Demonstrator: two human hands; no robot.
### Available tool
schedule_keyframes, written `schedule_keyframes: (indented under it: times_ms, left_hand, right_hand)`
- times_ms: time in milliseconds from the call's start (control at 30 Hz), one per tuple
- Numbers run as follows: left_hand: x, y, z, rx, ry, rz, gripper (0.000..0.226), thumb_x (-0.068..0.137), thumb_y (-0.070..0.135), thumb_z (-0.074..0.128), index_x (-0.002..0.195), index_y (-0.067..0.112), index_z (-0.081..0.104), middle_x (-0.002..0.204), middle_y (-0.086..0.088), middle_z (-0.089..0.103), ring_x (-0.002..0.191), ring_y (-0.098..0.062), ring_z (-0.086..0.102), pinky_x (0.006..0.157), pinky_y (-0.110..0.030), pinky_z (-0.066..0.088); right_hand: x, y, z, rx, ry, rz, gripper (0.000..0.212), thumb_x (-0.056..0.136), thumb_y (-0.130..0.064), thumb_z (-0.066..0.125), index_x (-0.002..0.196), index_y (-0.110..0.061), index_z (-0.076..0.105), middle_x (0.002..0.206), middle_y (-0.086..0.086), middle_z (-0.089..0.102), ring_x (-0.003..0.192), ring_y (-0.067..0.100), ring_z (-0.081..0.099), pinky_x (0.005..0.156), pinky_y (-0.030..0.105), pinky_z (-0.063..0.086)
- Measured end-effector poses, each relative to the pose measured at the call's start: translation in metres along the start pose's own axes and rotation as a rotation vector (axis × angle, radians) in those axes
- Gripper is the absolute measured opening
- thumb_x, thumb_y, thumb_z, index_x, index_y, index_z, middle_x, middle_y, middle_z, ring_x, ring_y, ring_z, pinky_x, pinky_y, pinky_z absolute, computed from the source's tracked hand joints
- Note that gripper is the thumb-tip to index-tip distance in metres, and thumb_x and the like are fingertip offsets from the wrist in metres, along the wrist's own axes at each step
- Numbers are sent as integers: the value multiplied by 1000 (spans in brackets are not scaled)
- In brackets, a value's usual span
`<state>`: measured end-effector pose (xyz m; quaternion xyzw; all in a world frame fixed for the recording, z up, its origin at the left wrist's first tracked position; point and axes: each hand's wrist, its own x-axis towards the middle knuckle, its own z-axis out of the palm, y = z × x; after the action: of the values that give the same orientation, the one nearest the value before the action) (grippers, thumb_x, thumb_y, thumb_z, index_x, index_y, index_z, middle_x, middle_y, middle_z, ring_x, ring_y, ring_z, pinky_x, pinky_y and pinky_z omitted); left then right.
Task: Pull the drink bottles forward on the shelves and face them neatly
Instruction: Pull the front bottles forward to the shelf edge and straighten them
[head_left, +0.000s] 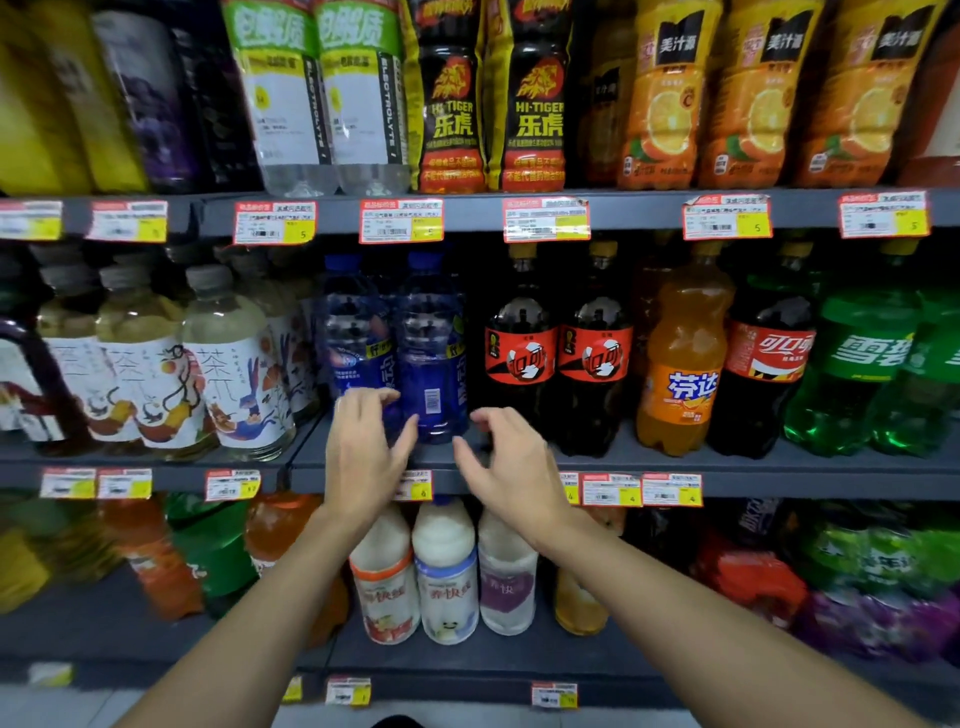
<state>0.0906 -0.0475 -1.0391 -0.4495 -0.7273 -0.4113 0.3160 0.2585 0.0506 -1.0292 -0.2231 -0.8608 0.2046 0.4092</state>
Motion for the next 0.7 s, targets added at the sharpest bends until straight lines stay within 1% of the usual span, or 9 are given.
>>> schedule_keyframes:
  times_ms: [67,100,167,267,333,400,467,567,700]
  left_hand:
    - [6,-10,-2,120,14,90,42,86,27,76,118,8,57,112,-8,51,105,-26,50,90,-37,46]
    - [8,-14,-3,169,22,108,47,84,28,77,120,8,56,114,-8,48,106,-27,49,91,-39,46]
    - [11,-20,-5,225,41,71,61,80,32,80,127,9,51,121,-11,44,111,-30,47,94,-42,44]
    - [9,-24,-3,213,70,-131,84,74,43,83,137,5,42,130,-18,41,119,-34,42,101,-45,41]
    - [8,-25,1,150,62,-291,97,69,49,85,139,1,38,133,-21,42,124,-36,40,105,-47,39]
    - [10,-28,4,91,4,-420,106,66,55,86,141,-1,36,135,-24,45,127,-38,42,107,-48,39]
    - [10,-33,7,42,-59,-477,108,66,58,84,143,-1,35,135,-24,49,127,-38,45,106,-48,40]
    - [8,-41,8,-26,-74,-485,106,67,59,84,143,1,37,136,-21,53,128,-36,48,104,-48,42]
    - [10,-45,6,-65,-75,-499,104,66,57,85,142,3,40,135,-18,56,127,-34,50,104,-47,44]
  right_hand:
    - [6,-16,21,7,-33,45,52,94,-41,60,138,-13,52,129,2,56,112,21,61,93,38,51]
    - [9,-23,30,0,-43,79,59,94,-41,61,143,-12,46,136,4,51,115,23,59,95,38,51]
    - [15,-33,44,-10,-45,177,69,93,-42,63,148,-12,35,144,6,43,116,26,60,93,40,52]
    - [25,-43,58,-43,-35,320,77,91,-45,67,148,-9,29,144,10,42,112,30,63,88,42,54]
    - [31,-47,65,-125,-31,374,83,89,-50,68,147,-6,27,142,11,43,110,30,64,83,39,53]
    - [37,-50,70,-205,-18,434,92,87,-56,68,148,-4,24,141,12,44,108,28,66,78,35,51]
    - [41,-52,74,-260,-19,497,97,86,-62,66,149,-2,22,140,13,47,107,26,66,73,32,47]
    - [44,-53,79,-317,-39,526,96,86,-66,63,147,-2,26,136,11,53,106,24,67,66,31,39]
    - [48,-54,78,-334,-37,551,76,87,-59,66,134,-6,38,131,11,55,104,24,67,66,31,41]
